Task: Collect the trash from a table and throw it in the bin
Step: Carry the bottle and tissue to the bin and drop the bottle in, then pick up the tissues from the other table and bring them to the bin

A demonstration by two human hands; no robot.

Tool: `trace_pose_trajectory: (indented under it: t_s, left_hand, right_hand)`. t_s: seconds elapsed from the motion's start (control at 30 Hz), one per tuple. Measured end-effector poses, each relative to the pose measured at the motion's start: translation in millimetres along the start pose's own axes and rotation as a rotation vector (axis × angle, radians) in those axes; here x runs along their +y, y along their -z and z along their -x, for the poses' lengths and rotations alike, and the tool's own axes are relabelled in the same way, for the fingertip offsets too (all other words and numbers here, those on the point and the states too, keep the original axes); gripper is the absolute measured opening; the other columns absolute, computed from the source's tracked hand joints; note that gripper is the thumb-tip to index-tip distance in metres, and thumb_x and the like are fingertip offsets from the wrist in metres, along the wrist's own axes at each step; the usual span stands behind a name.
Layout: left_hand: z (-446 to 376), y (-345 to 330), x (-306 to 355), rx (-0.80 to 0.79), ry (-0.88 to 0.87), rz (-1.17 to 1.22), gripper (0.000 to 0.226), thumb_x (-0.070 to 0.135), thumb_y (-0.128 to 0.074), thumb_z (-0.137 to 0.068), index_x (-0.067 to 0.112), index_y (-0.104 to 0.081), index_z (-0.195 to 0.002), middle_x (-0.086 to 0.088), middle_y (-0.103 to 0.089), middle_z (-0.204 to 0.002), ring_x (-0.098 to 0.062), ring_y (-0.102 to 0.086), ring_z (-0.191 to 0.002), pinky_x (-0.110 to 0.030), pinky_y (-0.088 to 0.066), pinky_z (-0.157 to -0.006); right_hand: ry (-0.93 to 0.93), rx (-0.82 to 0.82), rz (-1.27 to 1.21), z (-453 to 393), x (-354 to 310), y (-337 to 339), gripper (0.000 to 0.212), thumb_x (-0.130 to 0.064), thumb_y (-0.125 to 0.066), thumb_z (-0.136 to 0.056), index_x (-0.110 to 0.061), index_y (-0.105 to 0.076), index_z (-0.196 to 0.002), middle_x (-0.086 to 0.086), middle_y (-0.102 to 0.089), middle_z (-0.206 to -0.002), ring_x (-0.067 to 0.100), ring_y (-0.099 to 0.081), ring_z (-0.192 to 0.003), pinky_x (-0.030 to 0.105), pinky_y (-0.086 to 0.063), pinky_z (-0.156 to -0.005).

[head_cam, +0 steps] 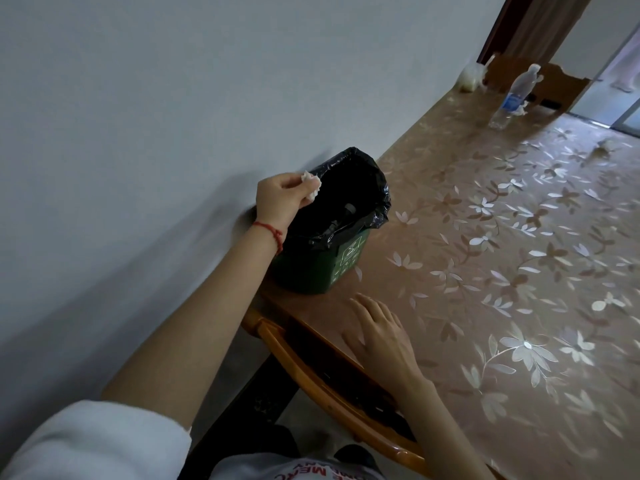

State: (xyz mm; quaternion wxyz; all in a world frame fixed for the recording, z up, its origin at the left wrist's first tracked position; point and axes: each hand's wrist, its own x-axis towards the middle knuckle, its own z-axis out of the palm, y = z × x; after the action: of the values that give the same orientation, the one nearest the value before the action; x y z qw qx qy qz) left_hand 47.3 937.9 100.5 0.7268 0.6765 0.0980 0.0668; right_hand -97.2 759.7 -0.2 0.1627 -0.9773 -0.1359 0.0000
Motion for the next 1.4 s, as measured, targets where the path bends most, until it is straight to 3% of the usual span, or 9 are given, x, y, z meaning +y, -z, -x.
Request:
trace_pose_trajectory:
  t_s: [0.1, 0.2, 0.37, 0.53, 0.73, 0.93, 1.17, 1.33, 1.4]
  left_hand:
    - [-8, -2, -1, -0.008, 0.003, -0.028, 0.016, 0.009, -0.071, -0.077, 0.0, -0.068, -0.09, -0.006, -0.066, -0.073, -0.018, -0.064, -0.075, -0.029, -0.055, -0.079]
    - [3, -1, 2, -0.015, -0.003, -0.085, 0.031, 0.012, -0.07, -0.078, 0.004, -0.063, -0.107, -0.007, -0.066, -0.093, -0.015, -0.063, -0.088, -0.025, -0.053, -0.08]
    - [44, 20, -8, -0.047, -0.06, -0.17, 0.03, 0.019, -0.064, -0.084, 0.009, -0.063, -0.111, -0.003, -0.065, -0.1, -0.015, -0.063, -0.098, -0.029, -0.053, -0.084]
    - [88, 44, -48, -0.087, -0.071, -0.365, 0.028, 0.024, -0.061, -0.085, 0.015, -0.063, -0.113, 0.002, -0.065, -0.107, -0.013, -0.06, -0.104, -0.028, -0.048, -0.09]
    - [112, 54, -88, -0.182, -0.188, -0.824, 0.044, 0.031, -0.058, -0.087, 0.011, -0.053, -0.126, -0.008, -0.053, -0.132, -0.02, -0.045, -0.124, -0.025, -0.034, -0.099]
    - [118, 41, -108, -0.405, -0.26, -1.218, 0.072, 0.062, -0.03, -0.085, 0.016, -0.033, -0.14, -0.007, -0.032, -0.148, -0.023, -0.023, -0.138, -0.033, -0.02, -0.11]
    - [103, 11, -119, -0.646, -0.391, -1.373, 0.07, 0.061, -0.021, -0.088, 0.019, -0.021, -0.145, -0.004, -0.019, -0.154, -0.02, -0.01, -0.142, -0.035, -0.011, -0.114]
    - [90, -11, -127, -0.819, -0.551, -1.319, 0.073, 0.059, -0.021, -0.084, 0.013, -0.038, -0.138, -0.012, -0.038, -0.145, -0.028, -0.03, -0.136, -0.043, -0.025, -0.109]
    - [88, -20, -130, -0.899, -0.631, -1.308, 0.064, 0.053, -0.034, -0.086, 0.01, -0.047, -0.131, -0.015, -0.049, -0.136, -0.032, -0.042, -0.128, -0.047, -0.034, -0.103]
  right_hand:
    - [0.002, 0.011, -0.004, 1, 3, 0, 0.055, -0.049, -0.037, -0.086, -0.014, -0.053, -0.125, 0.005, -0.056, -0.13, 0.023, -0.052, -0.119, 0.038, -0.047, -0.092]
    - [0.005, 0.026, -0.005, 2, 7, 1, 0.048, -0.044, -0.048, -0.087, -0.015, -0.054, -0.124, 0.005, -0.056, -0.13, 0.023, -0.052, -0.119, 0.037, -0.046, -0.092]
    - [0.009, 0.041, -0.033, 3, 11, 1, 0.053, -0.049, -0.036, -0.087, -0.016, -0.054, -0.123, 0.004, -0.056, -0.129, 0.021, -0.052, -0.119, 0.036, -0.046, -0.092]
    - [0.015, 0.055, -0.053, 4, 17, -4, 0.044, -0.037, -0.058, -0.087, -0.014, -0.053, -0.125, 0.005, -0.055, -0.131, 0.022, -0.051, -0.12, 0.038, -0.045, -0.094]
    - [-0.002, 0.051, -0.045, 9, 24, -7, 0.045, -0.034, -0.06, -0.087, -0.013, -0.054, -0.126, 0.005, -0.055, -0.131, 0.023, -0.05, -0.121, 0.038, -0.044, -0.095]
    - [-0.061, 0.075, -0.019, 22, 36, -5, 0.045, -0.032, -0.064, -0.085, -0.013, -0.054, -0.125, 0.007, -0.056, -0.129, 0.024, -0.052, -0.118, 0.037, -0.045, -0.093]
    - [-0.292, 0.111, 0.025, 43, 53, -6, 0.048, -0.034, -0.062, -0.085, -0.013, -0.052, -0.127, 0.008, -0.053, -0.133, 0.024, -0.05, -0.121, 0.036, -0.041, -0.097]
    - [-0.534, 0.201, 0.004, 66, 50, -2, 0.047, -0.035, -0.057, -0.088, -0.009, -0.052, -0.127, 0.012, -0.054, -0.131, 0.028, -0.051, -0.12, 0.041, -0.044, -0.096]
    - [-0.638, 0.237, 0.003, 78, 46, -2, 0.048, -0.037, -0.053, -0.09, -0.007, -0.051, -0.127, 0.014, -0.053, -0.131, 0.03, -0.049, -0.122, 0.043, -0.042, -0.098]
